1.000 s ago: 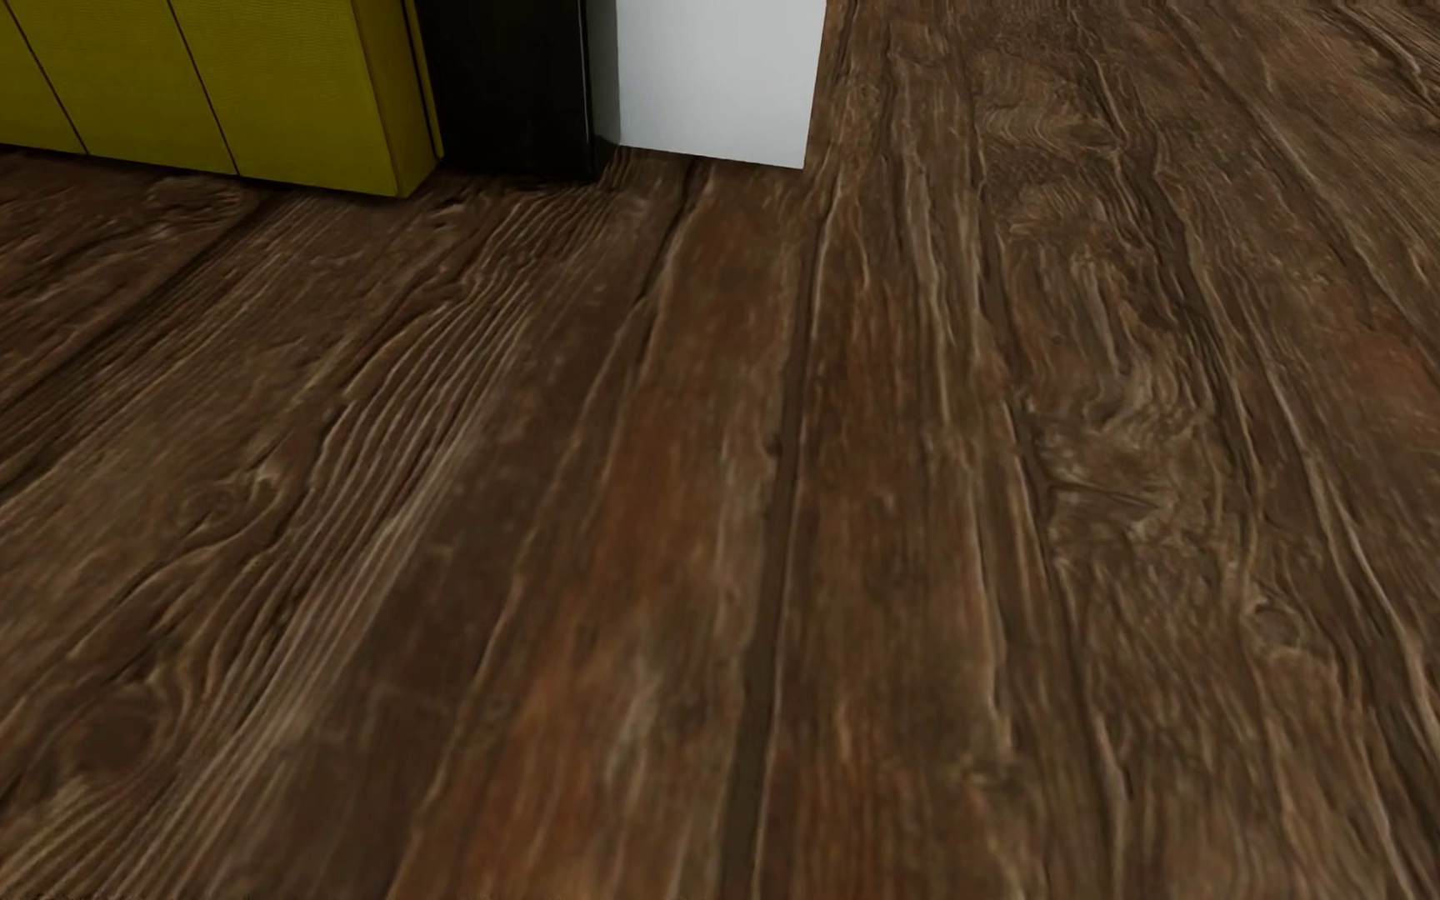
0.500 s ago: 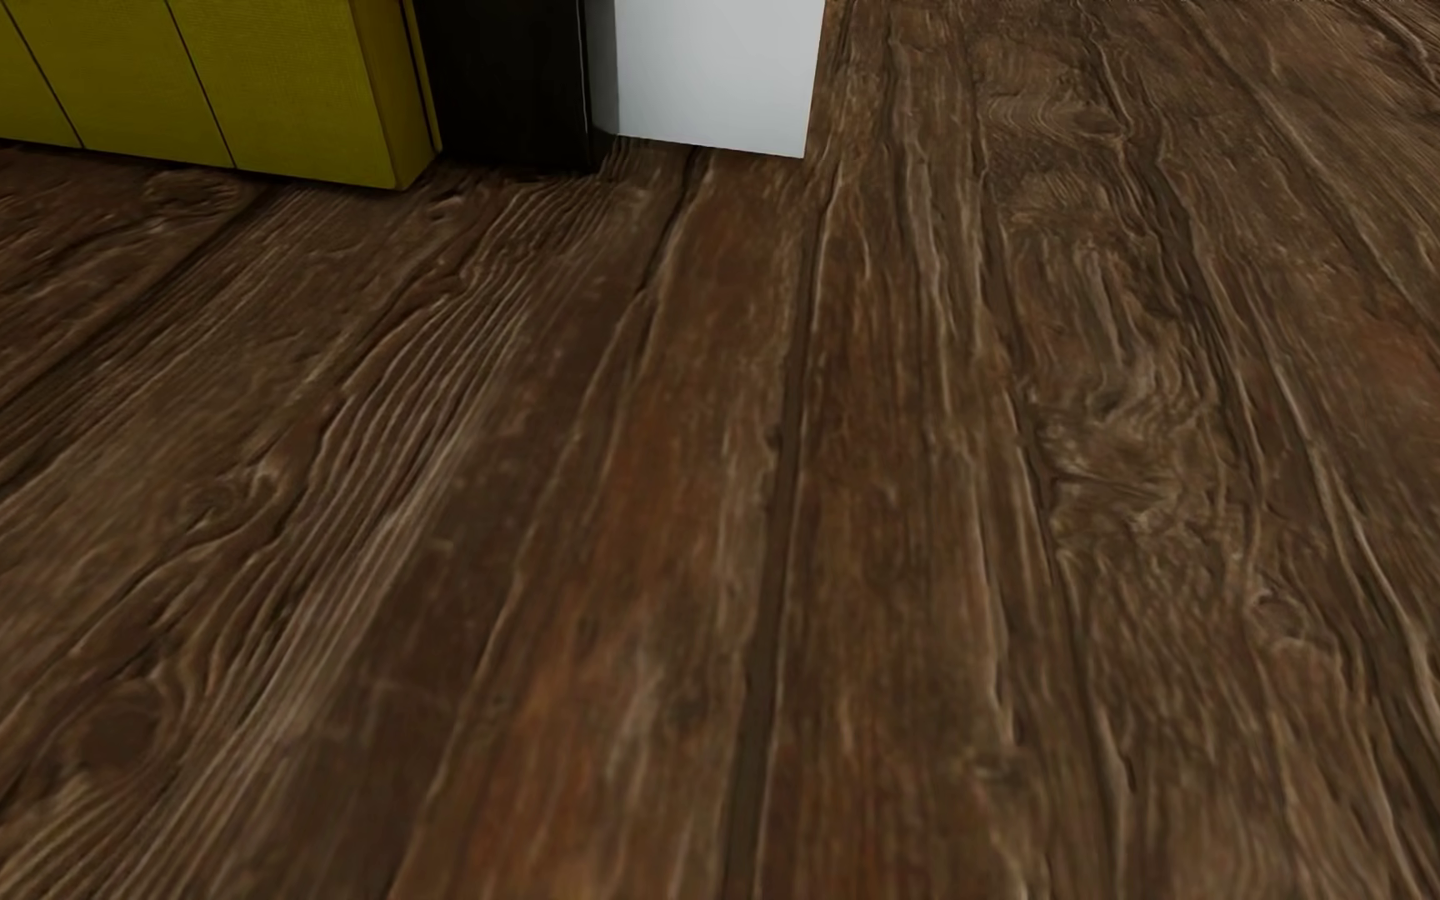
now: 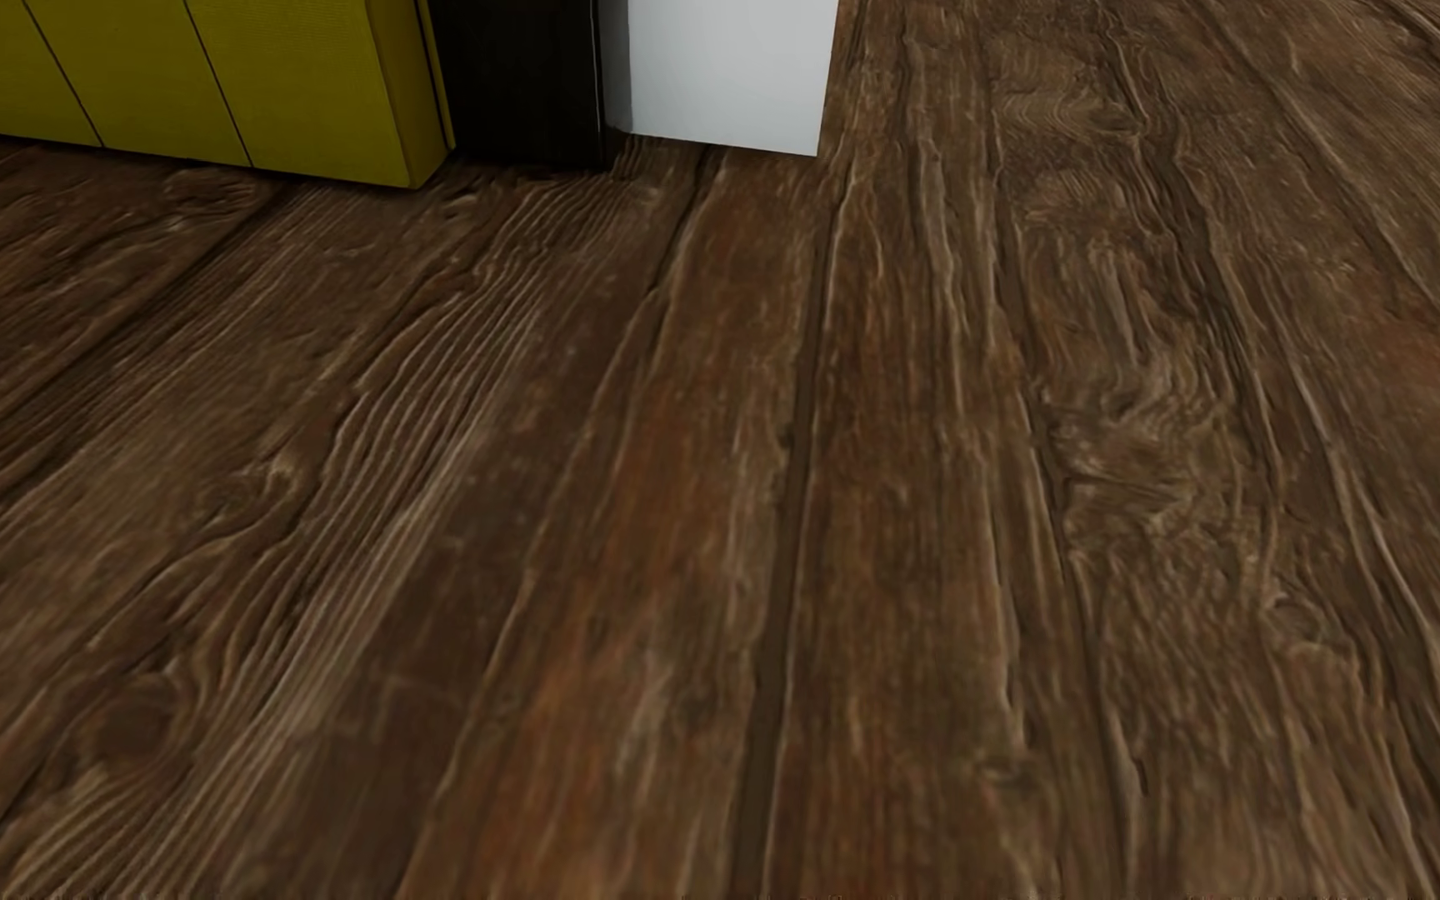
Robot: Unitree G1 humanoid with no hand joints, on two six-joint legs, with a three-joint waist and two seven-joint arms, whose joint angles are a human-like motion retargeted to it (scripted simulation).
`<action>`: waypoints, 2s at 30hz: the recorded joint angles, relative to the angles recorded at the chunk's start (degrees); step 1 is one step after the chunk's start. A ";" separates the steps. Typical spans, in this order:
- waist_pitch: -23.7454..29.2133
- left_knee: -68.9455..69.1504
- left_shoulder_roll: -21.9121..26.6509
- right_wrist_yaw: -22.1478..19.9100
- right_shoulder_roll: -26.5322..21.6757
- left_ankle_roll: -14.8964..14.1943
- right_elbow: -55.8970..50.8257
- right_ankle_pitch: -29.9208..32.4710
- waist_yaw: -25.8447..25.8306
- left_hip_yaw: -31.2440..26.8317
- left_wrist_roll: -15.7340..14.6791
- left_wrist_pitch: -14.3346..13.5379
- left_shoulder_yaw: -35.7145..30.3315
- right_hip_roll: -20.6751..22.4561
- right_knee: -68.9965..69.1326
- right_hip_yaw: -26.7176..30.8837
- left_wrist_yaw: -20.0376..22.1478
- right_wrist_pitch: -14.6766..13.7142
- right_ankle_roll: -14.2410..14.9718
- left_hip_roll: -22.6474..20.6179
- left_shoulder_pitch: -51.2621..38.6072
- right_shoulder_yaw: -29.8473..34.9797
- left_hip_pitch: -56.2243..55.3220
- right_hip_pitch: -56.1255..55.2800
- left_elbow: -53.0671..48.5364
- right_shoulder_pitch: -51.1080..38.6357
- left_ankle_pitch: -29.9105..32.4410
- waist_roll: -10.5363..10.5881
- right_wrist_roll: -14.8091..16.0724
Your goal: Stay put
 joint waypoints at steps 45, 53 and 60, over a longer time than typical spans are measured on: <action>0.89 0.02 -0.37 0.00 0.11 0.00 -0.36 0.37 0.14 0.00 0.00 0.00 0.14 -0.41 0.45 0.00 0.00 0.00 0.00 -0.45 -0.88 1.04 -0.18 -0.46 -0.16 -0.80 -0.13 0.22 0.00; 0.15 -0.11 -0.58 0.00 0.18 0.00 -0.18 0.23 0.23 0.00 0.00 0.00 0.24 -0.34 0.42 0.00 0.00 0.00 0.00 -0.17 -0.78 0.50 0.42 0.07 -0.31 -0.62 0.07 0.59 0.00; -0.33 -0.21 -0.73 0.00 -0.02 0.00 0.03 0.25 -0.28 0.00 0.00 0.00 -0.46 -0.20 0.21 0.00 0.00 0.00 0.00 -0.25 -0.59 -0.66 0.27 -0.03 0.07 -0.30 0.11 1.21 0.00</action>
